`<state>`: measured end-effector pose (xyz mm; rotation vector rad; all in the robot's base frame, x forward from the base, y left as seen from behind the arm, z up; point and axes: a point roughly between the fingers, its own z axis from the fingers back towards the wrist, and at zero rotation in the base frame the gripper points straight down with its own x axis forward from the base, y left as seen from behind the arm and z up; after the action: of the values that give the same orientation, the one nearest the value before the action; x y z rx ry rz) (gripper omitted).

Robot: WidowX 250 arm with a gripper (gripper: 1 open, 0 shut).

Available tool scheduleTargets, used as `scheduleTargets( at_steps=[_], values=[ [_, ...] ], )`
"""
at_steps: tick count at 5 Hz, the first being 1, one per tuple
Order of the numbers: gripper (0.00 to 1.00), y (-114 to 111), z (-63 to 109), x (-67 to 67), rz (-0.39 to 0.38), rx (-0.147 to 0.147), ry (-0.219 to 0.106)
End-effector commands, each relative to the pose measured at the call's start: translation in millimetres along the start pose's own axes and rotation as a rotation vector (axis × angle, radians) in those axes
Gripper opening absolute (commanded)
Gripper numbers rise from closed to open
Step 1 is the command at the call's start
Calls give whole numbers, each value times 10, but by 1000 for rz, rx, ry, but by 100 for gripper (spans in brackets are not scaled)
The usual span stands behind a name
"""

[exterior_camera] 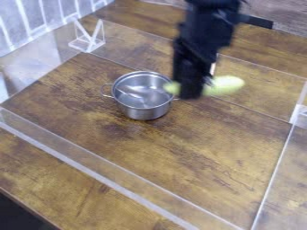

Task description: Move the green spoon to the left

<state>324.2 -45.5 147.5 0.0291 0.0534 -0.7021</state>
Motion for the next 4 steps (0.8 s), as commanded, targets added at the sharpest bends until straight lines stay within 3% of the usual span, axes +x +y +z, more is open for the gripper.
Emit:
scheduleTargets(
  at_steps=[1,2,3,4],
  values=[
    [0,216,65,-516,79,34,-35],
    [0,512,34,-847,51,43,-18],
    [0,763,16,-1092,33,47,-9],
    [0,879,-40,-1250,30,56,-32]
  ],
)
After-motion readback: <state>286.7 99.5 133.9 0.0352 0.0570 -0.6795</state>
